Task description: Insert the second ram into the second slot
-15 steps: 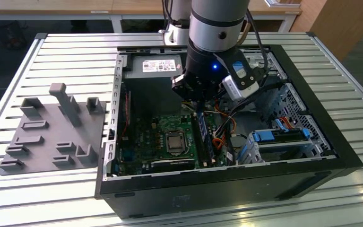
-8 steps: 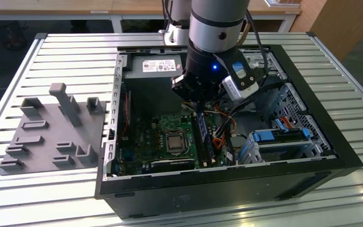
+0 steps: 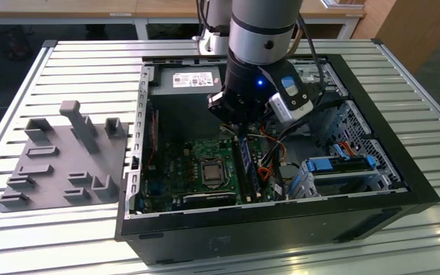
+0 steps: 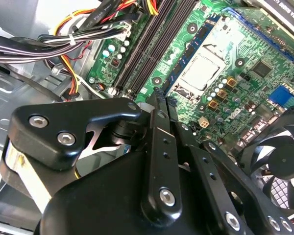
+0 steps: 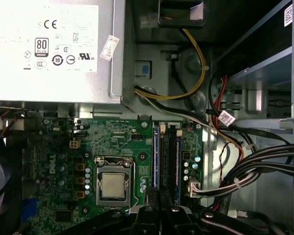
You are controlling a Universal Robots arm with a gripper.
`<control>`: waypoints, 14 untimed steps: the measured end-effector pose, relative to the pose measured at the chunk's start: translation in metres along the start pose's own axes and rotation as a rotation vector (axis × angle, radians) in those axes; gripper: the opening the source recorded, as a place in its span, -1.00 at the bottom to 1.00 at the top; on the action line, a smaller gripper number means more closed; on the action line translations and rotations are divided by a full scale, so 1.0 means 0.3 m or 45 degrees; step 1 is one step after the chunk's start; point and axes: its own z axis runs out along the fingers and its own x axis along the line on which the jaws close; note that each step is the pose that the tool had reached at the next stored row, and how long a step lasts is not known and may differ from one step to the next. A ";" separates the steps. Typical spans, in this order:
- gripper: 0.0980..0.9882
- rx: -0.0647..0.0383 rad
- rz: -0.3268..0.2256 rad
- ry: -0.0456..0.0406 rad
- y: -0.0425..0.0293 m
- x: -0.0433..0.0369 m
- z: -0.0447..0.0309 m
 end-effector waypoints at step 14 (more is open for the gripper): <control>-0.93 0.000 0.001 0.002 -0.003 -0.001 0.030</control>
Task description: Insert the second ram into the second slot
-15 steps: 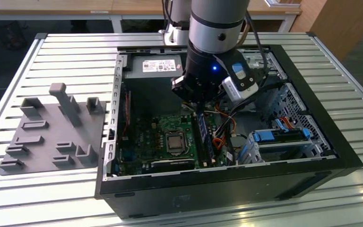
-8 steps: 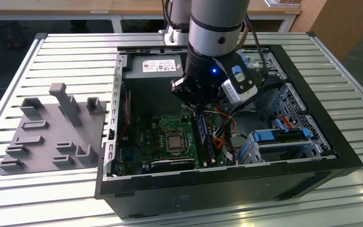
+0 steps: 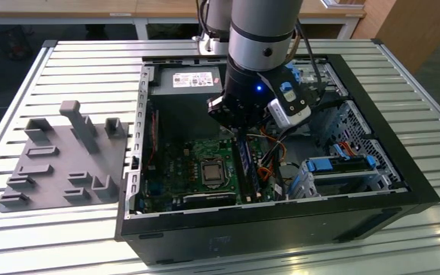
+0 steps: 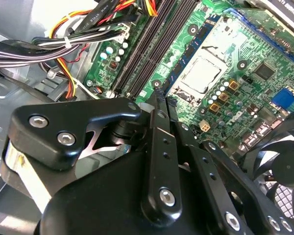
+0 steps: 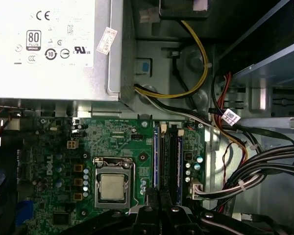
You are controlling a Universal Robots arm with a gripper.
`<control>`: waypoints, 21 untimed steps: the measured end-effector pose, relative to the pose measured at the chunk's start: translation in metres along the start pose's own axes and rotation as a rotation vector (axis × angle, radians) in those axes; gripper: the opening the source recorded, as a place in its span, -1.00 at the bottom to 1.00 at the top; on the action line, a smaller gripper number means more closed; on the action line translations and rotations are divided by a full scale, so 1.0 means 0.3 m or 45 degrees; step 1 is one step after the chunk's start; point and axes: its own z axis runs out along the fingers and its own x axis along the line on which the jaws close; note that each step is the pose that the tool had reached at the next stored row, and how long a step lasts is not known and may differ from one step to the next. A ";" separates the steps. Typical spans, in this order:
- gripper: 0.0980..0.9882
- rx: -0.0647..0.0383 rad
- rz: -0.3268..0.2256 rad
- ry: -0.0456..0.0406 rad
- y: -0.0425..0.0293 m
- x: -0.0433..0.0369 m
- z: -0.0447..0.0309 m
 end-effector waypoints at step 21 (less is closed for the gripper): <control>-0.93 -0.002 0.023 0.000 -0.002 -0.008 0.078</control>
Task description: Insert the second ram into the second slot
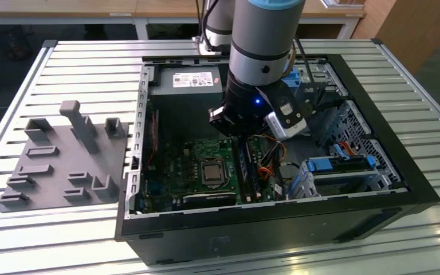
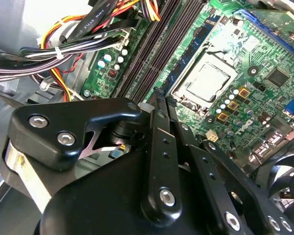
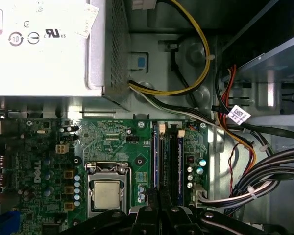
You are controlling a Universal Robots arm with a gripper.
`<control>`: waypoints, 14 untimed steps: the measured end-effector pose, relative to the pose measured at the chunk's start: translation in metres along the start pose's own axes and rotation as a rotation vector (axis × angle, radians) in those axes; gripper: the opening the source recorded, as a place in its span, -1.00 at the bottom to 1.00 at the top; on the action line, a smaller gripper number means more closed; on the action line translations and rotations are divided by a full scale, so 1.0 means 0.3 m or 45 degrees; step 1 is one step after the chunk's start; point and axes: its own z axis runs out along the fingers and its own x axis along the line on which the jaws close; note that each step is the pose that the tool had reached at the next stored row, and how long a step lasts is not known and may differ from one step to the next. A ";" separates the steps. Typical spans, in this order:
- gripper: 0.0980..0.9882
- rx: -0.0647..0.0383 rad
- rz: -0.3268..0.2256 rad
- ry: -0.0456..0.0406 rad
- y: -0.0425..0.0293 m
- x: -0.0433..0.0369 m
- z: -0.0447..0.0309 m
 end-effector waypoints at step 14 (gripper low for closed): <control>-0.93 -0.006 0.011 0.003 -0.004 -0.007 0.041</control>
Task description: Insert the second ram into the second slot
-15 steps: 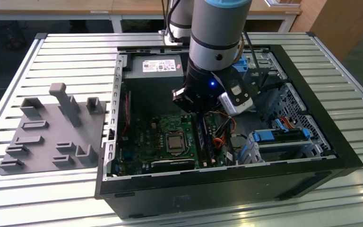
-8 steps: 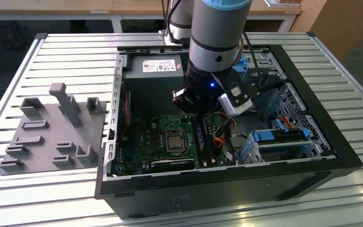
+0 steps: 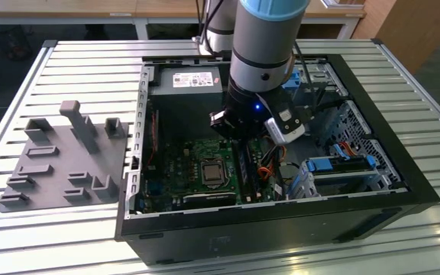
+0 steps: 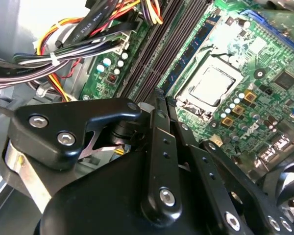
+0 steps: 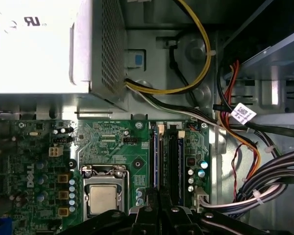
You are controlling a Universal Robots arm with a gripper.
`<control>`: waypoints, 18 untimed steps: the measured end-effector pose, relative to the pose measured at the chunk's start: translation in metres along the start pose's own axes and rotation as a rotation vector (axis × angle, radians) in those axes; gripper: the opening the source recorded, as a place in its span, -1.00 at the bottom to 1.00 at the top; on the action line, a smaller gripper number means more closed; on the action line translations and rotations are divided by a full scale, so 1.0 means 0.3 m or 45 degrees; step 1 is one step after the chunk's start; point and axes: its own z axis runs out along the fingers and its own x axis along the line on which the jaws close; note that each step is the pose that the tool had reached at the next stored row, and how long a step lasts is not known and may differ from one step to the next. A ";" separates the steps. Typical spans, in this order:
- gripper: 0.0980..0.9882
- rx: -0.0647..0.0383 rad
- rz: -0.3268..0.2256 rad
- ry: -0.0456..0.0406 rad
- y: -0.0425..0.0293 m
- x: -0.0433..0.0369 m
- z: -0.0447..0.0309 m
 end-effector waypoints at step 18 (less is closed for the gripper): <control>-0.93 -0.002 -0.024 0.001 -0.014 -0.006 0.030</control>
